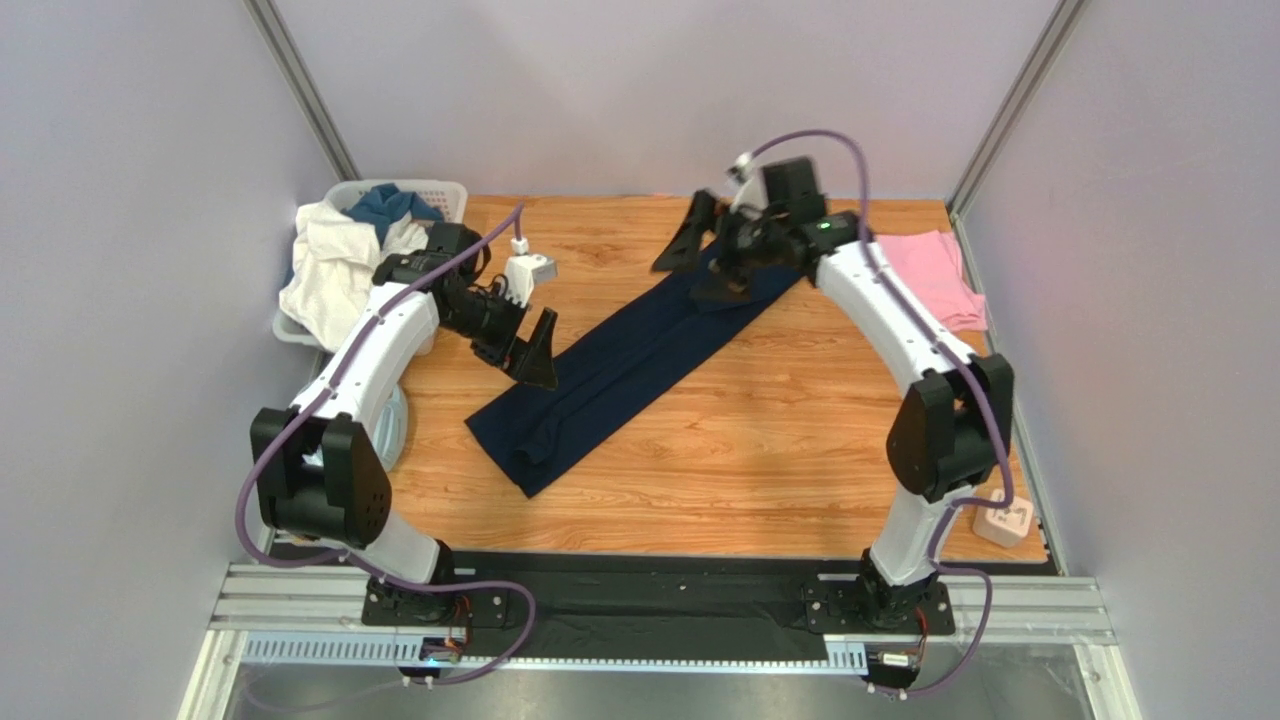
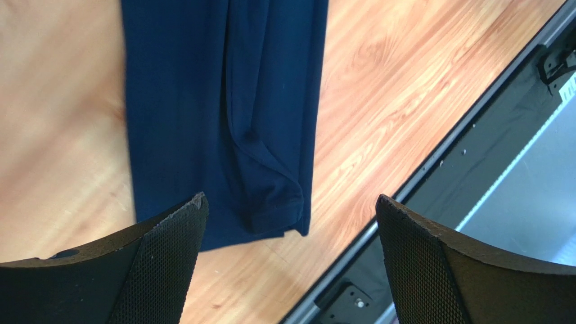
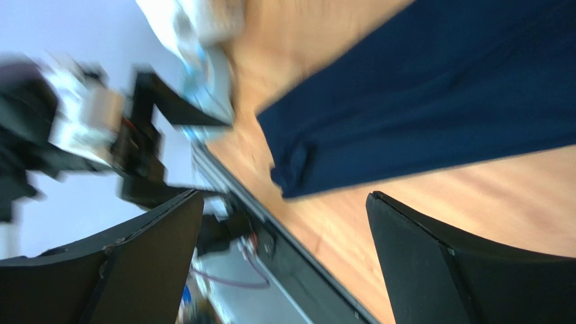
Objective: Fold and stack the t-shirts
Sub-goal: Rotate the tshirt 90 degrees
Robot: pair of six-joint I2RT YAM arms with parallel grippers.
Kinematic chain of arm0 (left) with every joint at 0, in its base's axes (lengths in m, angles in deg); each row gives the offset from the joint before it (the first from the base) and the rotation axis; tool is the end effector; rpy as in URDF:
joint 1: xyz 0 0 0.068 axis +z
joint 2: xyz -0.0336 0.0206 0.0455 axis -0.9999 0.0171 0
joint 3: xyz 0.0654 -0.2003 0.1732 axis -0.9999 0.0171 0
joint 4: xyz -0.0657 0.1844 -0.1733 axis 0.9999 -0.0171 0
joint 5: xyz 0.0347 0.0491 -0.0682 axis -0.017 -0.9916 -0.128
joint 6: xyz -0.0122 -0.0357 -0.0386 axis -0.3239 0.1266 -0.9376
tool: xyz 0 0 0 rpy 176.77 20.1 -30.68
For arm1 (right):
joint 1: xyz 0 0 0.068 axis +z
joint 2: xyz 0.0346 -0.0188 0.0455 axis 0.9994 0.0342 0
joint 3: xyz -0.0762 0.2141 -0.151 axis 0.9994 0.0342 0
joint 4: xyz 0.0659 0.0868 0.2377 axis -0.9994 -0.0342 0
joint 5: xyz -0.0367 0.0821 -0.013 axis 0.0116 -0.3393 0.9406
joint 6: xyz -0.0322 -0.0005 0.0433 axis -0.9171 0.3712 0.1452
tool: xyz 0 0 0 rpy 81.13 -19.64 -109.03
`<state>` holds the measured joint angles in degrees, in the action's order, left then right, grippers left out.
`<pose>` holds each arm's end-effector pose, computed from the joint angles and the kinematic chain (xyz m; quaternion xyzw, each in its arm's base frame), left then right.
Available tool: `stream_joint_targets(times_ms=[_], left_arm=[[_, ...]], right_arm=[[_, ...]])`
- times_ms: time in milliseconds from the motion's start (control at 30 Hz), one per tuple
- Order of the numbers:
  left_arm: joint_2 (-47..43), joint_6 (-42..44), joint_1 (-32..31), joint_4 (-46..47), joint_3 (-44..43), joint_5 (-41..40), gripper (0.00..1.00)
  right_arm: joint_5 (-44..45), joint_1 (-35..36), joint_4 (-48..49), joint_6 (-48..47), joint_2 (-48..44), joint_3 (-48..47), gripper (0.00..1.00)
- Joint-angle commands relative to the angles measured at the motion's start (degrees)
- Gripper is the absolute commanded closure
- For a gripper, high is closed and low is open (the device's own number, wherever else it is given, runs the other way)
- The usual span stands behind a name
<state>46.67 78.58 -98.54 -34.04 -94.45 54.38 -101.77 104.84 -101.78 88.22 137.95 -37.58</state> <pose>0.2904 -0.0695 0.3003 0.2841 0.8943 -0.2832 0.1983 0.3812 0.1376 0.3425 0.0180 0.8755 0.4320 0.2156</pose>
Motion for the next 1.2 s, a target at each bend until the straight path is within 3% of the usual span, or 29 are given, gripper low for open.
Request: stream_joint_targets(times_ms=[0,133,433,867,1033,1167], left_arm=[[1.43,-0.84,1.96,2.92,2.88,1.92,0.00],[2.14,-0.13,4.15,5.82,5.61,2.08,0.00],[7.06,-0.13,15.92,8.11,5.35,7.53,0.00],[4.70,2.77,17.96,5.92,6.85,10.70,0.00],[3.99,3.56,18.13,4.42,6.23,11.84,0.00],[3.99,4.44,18.40,3.02,5.44,12.19,0.00]], right_arm=[[3.00,9.38,-4.75,-2.74,5.82,7.00,0.00],[2.83,16.85,-6.16,-2.92,11.44,5.95,0.00],[2.21,23.63,-3.09,-0.46,15.76,4.20,0.00],[-0.16,25.92,8.41,4.02,27.53,-3.54,0.00],[-0.43,26.09,16.15,6.83,28.94,-1.09,0.00],[0.36,26.01,15.99,7.80,29.30,1.20,0.00]])
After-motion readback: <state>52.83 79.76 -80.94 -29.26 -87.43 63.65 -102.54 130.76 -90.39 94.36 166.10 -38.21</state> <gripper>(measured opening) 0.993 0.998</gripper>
